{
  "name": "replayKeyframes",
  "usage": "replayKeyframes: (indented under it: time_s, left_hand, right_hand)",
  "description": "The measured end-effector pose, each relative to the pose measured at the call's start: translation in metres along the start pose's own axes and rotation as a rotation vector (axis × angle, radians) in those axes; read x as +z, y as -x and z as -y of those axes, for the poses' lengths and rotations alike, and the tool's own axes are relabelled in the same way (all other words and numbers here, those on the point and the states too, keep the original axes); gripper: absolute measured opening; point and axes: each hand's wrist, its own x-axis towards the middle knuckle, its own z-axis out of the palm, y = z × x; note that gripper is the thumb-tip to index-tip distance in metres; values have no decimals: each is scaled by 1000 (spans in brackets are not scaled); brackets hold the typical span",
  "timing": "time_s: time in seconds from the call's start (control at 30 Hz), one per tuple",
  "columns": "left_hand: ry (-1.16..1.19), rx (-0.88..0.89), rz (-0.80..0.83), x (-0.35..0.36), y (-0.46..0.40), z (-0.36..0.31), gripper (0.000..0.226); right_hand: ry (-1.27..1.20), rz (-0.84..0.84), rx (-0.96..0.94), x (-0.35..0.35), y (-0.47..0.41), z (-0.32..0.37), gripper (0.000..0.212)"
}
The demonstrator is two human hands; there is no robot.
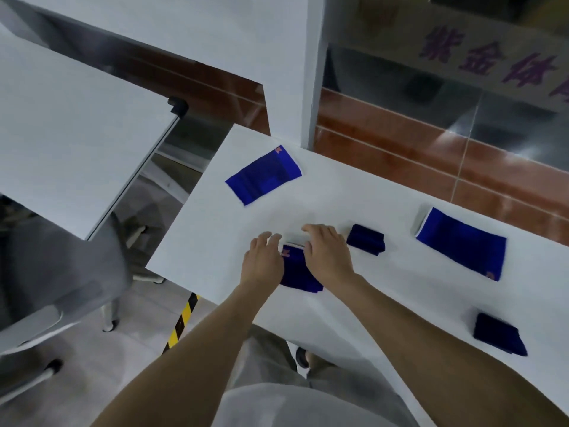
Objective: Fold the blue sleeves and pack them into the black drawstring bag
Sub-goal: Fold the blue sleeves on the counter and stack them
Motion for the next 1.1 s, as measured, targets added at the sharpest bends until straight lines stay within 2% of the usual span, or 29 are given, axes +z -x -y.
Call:
replayKeyframes:
  time_s: [0.43,0.67,0.83,1.0,1.1]
  left_hand:
    - [62,37,-109,-54,-118,58,35]
    - [-17,16,-150,-72,-184,93,33]
    - [26,15,-56,-74,-207,105,42]
    - [63,30,15,-66,-195,107,42]
    - [64,15,62,-60,-176,107,40]
  right_hand:
    - [-65,-11,106,17,-119,40,34]
    - [62,56,119,22,-179,37,42]
    - [117,138,195,34,-195,37,37]
    - [31,84,255,39,-178,37,33]
    - [27,122,260,36,-167,37,36]
